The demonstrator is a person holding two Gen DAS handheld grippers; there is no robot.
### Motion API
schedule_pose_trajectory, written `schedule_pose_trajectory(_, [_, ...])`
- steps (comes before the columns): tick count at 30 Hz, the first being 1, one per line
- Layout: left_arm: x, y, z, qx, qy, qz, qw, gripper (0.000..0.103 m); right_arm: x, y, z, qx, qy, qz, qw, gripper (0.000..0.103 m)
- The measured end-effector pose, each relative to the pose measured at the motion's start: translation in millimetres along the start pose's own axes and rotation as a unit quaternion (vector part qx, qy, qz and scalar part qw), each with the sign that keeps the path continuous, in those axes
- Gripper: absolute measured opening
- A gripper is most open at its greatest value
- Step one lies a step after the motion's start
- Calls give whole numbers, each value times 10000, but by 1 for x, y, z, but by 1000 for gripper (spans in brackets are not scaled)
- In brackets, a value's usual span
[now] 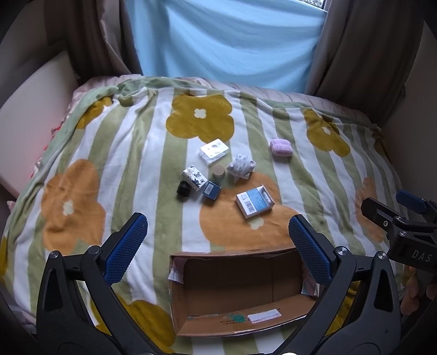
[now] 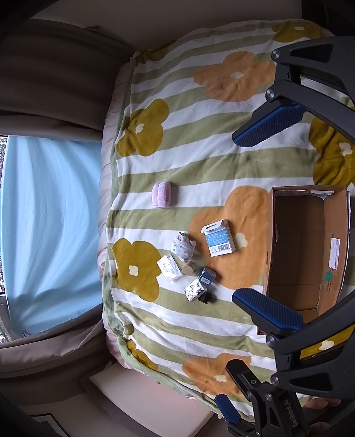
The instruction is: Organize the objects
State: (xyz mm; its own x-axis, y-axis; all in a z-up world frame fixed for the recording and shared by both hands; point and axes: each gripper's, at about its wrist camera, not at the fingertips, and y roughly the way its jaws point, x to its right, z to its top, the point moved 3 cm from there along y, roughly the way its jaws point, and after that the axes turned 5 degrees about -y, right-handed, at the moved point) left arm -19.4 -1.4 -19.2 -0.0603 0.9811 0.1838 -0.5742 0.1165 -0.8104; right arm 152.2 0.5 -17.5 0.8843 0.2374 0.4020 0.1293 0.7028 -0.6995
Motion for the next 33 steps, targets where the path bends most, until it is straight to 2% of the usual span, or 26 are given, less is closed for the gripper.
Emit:
schedule_pose_trajectory(10, [-2,-4,1,17,27,5,10000,102,1,-1,-1,-63,92,-41,9999,103])
schedule_pose_trajectory(18, [-19,-6,16,93,185,11,9998,102,-5,-1,12,-129,178,-72,9997,103])
schedule_pose_trajectory(25, [-35,24,27,-138,430,-47,9990,102,-5,21,21,-344,360,-31,9988,103])
schedule_pose_trajectory(33, [-47,81,37,-365,951,-34,9948,102,-8,61,26,-549,389,63,9977,103])
